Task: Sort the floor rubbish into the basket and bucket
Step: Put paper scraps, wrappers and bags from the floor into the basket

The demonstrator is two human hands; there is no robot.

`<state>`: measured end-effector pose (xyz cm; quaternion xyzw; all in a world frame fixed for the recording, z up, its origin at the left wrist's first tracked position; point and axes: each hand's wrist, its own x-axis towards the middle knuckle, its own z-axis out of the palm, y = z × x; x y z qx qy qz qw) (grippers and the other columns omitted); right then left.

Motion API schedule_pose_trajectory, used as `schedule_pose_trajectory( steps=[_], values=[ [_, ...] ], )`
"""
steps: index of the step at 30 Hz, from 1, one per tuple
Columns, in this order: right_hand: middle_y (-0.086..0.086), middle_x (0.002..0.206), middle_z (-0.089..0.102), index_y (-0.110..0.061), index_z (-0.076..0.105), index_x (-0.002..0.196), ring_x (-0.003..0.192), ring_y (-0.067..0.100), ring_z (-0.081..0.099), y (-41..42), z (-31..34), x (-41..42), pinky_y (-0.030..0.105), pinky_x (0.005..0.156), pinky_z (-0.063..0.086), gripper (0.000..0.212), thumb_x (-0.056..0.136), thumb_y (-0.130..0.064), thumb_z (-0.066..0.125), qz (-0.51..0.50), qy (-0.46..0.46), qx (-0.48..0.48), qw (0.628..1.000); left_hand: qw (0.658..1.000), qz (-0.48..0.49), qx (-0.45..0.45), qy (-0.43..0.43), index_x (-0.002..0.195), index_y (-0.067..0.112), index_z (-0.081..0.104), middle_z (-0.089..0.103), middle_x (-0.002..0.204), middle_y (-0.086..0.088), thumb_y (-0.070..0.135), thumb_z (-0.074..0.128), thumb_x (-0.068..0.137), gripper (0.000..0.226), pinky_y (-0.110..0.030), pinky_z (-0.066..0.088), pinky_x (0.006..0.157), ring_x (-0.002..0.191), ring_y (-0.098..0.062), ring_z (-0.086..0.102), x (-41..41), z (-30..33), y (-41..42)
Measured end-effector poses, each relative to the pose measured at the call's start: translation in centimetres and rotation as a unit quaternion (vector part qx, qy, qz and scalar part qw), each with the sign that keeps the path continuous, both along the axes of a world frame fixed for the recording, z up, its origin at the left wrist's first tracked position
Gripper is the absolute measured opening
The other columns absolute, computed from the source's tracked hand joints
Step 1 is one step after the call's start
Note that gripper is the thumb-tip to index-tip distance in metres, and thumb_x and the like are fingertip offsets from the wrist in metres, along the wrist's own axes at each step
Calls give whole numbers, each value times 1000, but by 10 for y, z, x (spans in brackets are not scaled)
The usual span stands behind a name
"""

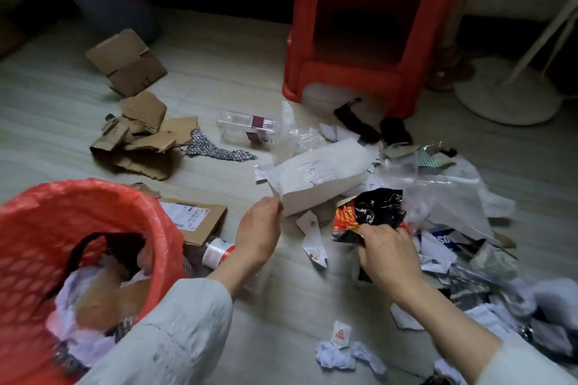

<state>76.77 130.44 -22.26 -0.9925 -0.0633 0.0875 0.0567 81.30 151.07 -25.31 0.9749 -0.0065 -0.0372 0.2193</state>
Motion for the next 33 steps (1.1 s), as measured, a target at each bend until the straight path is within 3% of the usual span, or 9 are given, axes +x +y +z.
schedule_pose_trajectory(
  steps=[4,7,14,17,21,26,29,31,33],
  values=[
    [8,99,65,-11,57,100,94,28,58,11,61,-10,31,67,31,17,90,-14,44,-50,-39,80,995,989,60,-115,-69,106,7,55,67,100,-18,9,50,90,17,-38,43,73,94,-36,60,-22,68,-3],
    [10,86,66,-11,62,96,84,31,60,30,110,-16,33,62,41,16,89,-12,48,-111,-47,197,973,978,66,-145,-132,113,6,57,67,102,-19,9,54,88,25,-37,42,77,96,-36,61,-41,122,12],
    [13,97,69,-6,66,96,94,28,59,121,198,-43,31,76,41,15,87,-9,55,-19,-58,329,943,944,153,-163,-242,104,4,64,66,105,-12,0,56,84,23,-22,39,86,100,-25,60,-102,211,108],
    [14,97,68,-6,65,95,94,29,59,167,212,-60,32,78,43,12,87,-9,57,33,-32,356,933,948,203,-130,-208,103,5,66,67,105,-14,0,53,84,24,-33,43,88,100,-29,60,-130,211,155],
    [14,95,68,-6,67,91,92,27,60,211,211,-80,30,72,40,11,87,-9,58,82,-2,362,929,941,224,-127,-218,114,7,62,61,116,-12,5,47,92,27,-28,37,95,111,-26,55,-160,213,190],
    [13,87,71,-12,73,86,85,28,61,235,200,-88,33,73,42,16,87,-21,60,96,2,341,935,981,23,-171,-90,127,23,52,46,138,2,22,42,77,50,-39,23,116,134,-7,31,-176,225,198],
    [12,76,68,-17,74,85,78,29,58,241,197,-89,35,70,38,17,87,-26,60,87,-22,340,936,989,7,-145,10,127,26,53,39,145,4,27,36,68,61,-42,8,119,140,-7,11,-179,228,197],
    [13,76,67,-15,74,84,78,30,57,242,197,-87,34,69,36,18,88,-25,60,78,-37,352,932,981,34,-186,32,124,31,55,48,138,4,38,35,72,56,-46,15,116,141,-18,18,-180,229,198],
    [15,81,68,-10,71,81,81,32,59,240,196,-83,37,71,43,19,88,-23,60,55,-39,363,929,965,31,-259,22,110,39,60,62,119,8,59,38,75,46,-36,36,105,123,-7,47,-179,227,201]
  ],
)
